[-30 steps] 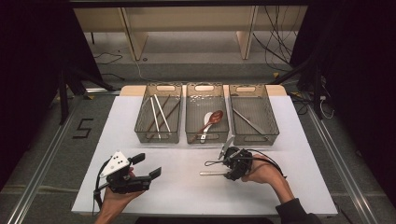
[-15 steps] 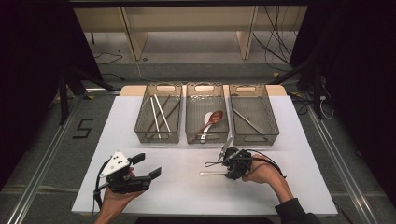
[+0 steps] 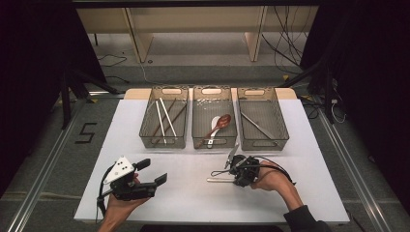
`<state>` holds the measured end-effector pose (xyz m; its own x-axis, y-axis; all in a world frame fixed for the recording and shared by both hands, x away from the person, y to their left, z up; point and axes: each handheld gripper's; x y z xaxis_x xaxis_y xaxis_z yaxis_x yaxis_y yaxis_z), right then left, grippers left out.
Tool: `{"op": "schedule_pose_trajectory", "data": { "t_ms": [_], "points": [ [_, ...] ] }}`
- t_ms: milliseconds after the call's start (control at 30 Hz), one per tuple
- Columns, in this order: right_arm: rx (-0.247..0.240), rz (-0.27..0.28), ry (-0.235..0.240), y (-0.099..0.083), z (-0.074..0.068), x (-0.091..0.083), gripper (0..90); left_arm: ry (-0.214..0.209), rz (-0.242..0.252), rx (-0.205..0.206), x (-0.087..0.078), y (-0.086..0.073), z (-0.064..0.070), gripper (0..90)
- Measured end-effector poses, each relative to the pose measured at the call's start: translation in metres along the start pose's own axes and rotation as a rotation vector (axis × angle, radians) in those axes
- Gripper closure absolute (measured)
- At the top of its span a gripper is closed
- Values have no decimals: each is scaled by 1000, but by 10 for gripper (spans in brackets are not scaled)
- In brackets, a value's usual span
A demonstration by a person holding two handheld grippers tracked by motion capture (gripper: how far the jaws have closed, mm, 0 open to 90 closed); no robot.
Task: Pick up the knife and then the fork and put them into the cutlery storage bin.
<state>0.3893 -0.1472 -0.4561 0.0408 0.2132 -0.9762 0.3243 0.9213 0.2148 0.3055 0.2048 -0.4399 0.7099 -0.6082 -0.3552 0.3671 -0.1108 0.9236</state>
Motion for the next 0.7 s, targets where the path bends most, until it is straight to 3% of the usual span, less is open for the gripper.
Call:
{"op": "schedule_pose_trajectory", "data": {
  "t_ms": [367, 700],
  "points": [
    [-44, -24, 0, 2, -3, 0, 839, 1, 0, 1, 0, 0, 0, 156],
    [-42, -40, -7, 5, -6, 0, 846, 2, 1, 4, 1, 0, 1, 157]
  ]
}}
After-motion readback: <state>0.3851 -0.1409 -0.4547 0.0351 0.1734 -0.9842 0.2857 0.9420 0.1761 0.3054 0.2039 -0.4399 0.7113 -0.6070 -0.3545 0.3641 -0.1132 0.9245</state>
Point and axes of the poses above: each handheld gripper's, and its own axes: x roughly forward along the jaws, y roughly out of its top, z roughly to its right, and after that the axes turned 4 degrees about y, right-handed
